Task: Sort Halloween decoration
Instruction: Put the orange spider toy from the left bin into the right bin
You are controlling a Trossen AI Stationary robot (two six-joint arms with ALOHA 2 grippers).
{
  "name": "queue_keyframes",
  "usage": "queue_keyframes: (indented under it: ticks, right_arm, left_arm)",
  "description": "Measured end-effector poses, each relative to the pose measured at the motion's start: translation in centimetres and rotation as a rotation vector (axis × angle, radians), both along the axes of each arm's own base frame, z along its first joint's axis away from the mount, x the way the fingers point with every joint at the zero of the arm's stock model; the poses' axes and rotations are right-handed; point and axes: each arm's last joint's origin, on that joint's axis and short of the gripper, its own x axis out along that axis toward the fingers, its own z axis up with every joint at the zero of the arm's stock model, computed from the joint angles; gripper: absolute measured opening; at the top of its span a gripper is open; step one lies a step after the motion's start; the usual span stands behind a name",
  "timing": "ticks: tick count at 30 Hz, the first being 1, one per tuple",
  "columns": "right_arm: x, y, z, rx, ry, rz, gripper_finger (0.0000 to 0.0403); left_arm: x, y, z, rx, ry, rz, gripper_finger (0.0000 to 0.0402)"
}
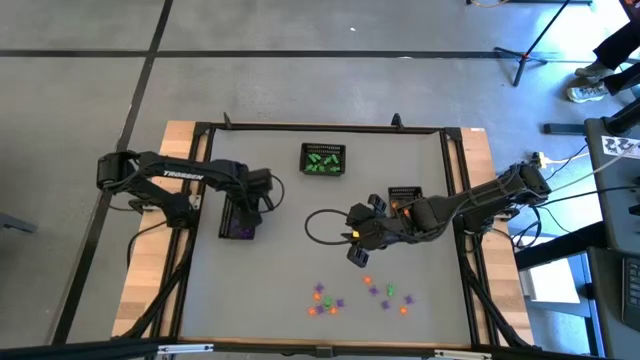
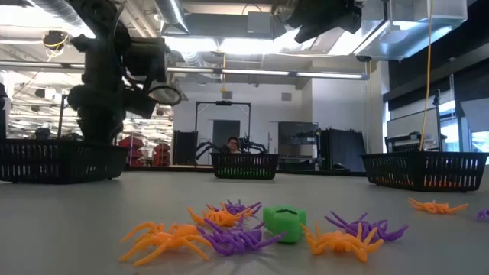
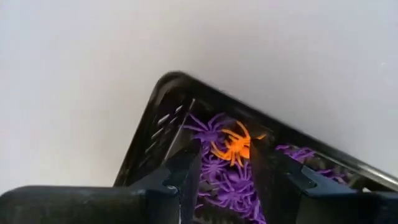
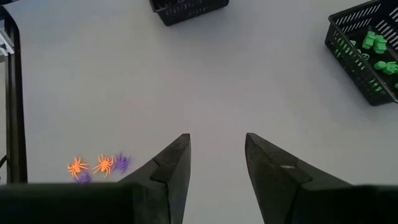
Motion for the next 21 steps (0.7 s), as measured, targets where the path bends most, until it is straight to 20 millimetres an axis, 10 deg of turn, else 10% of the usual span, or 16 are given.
queue_keyframes:
  ticks: [9,21]
  right_arm:
    - [0.0,0.0,0.0,-0.023,0.000,0.002,0.0150]
    - [0.0,-0.1,0.0,-0.025,0.004,0.002,0.0150]
  left_arm:
    - [1.5,-0.9,2.3,0.058,-0.018,-0.053,0.0129]
    - [0.8,-2.2,0.6,0.042,0.021,-0.037,0.0129]
